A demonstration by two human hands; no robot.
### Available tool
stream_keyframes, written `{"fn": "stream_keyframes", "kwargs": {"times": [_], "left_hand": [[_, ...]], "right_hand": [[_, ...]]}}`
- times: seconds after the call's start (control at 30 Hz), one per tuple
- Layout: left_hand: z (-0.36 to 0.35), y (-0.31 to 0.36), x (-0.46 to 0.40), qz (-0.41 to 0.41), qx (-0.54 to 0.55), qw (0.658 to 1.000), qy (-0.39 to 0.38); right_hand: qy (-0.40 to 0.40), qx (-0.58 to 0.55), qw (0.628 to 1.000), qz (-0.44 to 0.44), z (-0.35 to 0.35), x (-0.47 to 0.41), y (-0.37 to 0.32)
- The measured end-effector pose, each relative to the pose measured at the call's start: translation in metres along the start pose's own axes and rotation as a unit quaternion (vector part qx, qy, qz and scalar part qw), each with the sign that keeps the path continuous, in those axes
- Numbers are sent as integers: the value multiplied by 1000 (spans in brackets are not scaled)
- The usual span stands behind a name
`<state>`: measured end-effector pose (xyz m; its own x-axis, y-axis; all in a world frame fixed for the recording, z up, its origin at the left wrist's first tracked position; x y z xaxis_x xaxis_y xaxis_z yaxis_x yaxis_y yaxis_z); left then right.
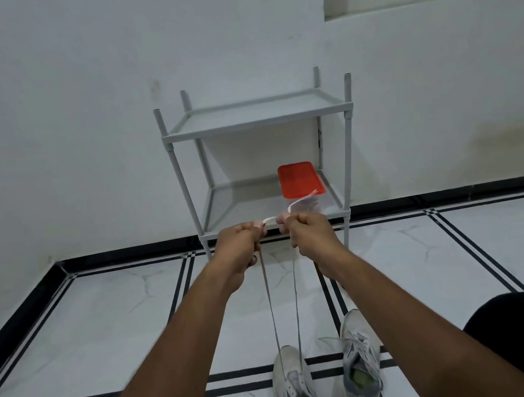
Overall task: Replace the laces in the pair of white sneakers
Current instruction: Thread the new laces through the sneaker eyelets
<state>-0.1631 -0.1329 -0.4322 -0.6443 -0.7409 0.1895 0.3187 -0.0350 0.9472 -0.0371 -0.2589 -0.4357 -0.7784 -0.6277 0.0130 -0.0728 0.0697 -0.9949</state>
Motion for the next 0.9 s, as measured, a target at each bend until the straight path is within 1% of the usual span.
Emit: {"fn": "stream_keyframes", "kwargs": {"times": [0.27,0.37,0.47,0.6,0.77,0.9], "left_hand": [[9,40,17,-80,17,996,33],[13,53,22,-104,29,993,42],[19,62,25,-125,19,990,59],[22,68,28,-141,9,988,64],[22,72,31,-149,15,986,66],[21,73,32,-148,16,987,68]], "right_hand": [[-23,-2,995,98,-7,1,-30],[-27,8,994,106,-10,3,-32],[-27,1,993,119,-12,5,-35],[-18,8,990,139,-13,4,-42],[-21,-20,987,155,-14,5,-47],[-7,-61,988,143,-12,5,-47]]}}
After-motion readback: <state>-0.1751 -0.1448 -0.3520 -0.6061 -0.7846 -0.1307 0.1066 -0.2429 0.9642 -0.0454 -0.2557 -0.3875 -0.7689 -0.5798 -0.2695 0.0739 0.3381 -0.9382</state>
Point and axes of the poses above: each hand's wrist, its own x-axis away from the middle knuckle, its own z-axis out of the back of the hand, y = z × x, the point moved 8 cm from there along -x, towards the middle knuckle, and after that the axes turned 11 degrees about -x, right-handed, at the moved point
